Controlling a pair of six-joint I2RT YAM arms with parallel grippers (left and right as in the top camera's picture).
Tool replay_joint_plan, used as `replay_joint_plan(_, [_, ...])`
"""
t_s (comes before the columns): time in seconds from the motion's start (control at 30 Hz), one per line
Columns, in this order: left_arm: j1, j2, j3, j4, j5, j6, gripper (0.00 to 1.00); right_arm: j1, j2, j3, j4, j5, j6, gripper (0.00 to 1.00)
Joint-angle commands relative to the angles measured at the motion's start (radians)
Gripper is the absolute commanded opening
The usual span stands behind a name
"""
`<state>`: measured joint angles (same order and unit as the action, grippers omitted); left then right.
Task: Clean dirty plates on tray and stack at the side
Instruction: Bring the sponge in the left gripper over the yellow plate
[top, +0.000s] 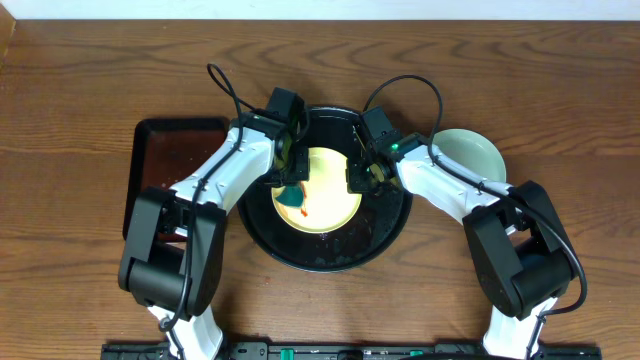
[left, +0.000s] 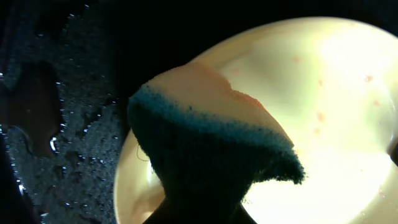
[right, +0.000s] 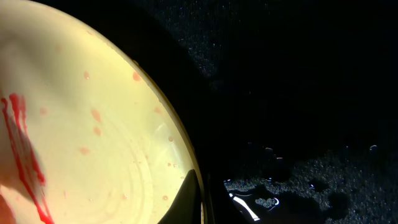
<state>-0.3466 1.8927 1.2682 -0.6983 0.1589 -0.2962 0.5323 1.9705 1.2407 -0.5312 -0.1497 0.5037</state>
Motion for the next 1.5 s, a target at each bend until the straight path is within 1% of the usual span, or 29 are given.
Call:
replay_joint_plan(0.0, [-0.031,0.016,-0.006,-0.003,0.01,-0.016,0.08,-0.014,0.012,0.005,-0.004,0.025,-0.003,0.01])
replay_joint_plan(0.33, [-0.134,0.048,-0.006,-0.04,0.028,-0.028,0.08,-0.003,0.012,0.005,-0.004,0.014,-0.004,0.01])
replay_joint_plan(0.43, [-0.137,0.048,-0.006,-0.012,-0.008,-0.028,0.08,0.0,0.012,0.005,-0.004,0.014,-0.004,0.01])
replay_joint_plan(0.5, [-0.132,0.048,-0.006,0.018,-0.077,-0.06,0.08,0.0,0.012,0.005,-0.004,0.014,-0.004,0.01])
replay_joint_plan(0.7, [-0.113,0.048,-0.006,0.114,-0.368,-0.179,0.08,0.0,0.012,0.005,-0.019,0.014,-0.003,0.01])
replay_joint_plan(0.77, [-0.11,0.049,-0.006,0.132,-0.438,-0.2,0.08,0.0,0.012,0.005,-0.023,0.014,-0.003,0.01])
replay_joint_plan(0.87, [-0.109,0.049,-0.006,0.135,-0.463,-0.2,0.08,0.0,0.012,0.005,-0.023,0.014,-0.003,0.01])
replay_joint_plan(0.97, [-0.109,0.049,-0.006,0.085,-0.41,-0.198,0.08,0.0,0.012,0.005,-0.022,0.014,-0.003,0.01])
replay_joint_plan(1.03, [-0.109,0.049,-0.006,0.032,-0.32,-0.183,0.08,0.0,0.012,0.005,-0.022,0.014,-0.003,0.01])
replay_joint_plan(1.1, [-0.109,0.049,-0.006,-0.006,-0.219,-0.137,0.07,0.0,0.012,0.005,-0.022,0.014,-0.003,0.01])
replay_joint_plan(1.17, [-0.109,0.049,-0.006,-0.036,-0.081,-0.073,0.08,0.0,0.012,0.005,-0.022,0.014,-0.003,0.01])
replay_joint_plan(1.23, [-0.109,0.049,-0.006,-0.053,0.051,-0.005,0.08,0.0,0.012,0.005,-0.022,0.014,-0.003,0.01])
replay_joint_plan(1.3, [-0.109,0.049,-0.006,-0.056,0.151,0.048,0.08,0.0,0.012,0.005,-0.022,0.014,-0.003,0.01])
replay_joint_plan(1.37, [-0.109,0.049,-0.006,-0.05,0.192,0.06,0.08,0.0,0.012,0.005,-0.023,0.014,-0.003,0.01])
replay_joint_plan(1.47, [-0.109,0.049,-0.006,-0.003,0.167,0.06,0.08,0.0,0.012,0.005,-0.023,0.014,-0.003,0.01])
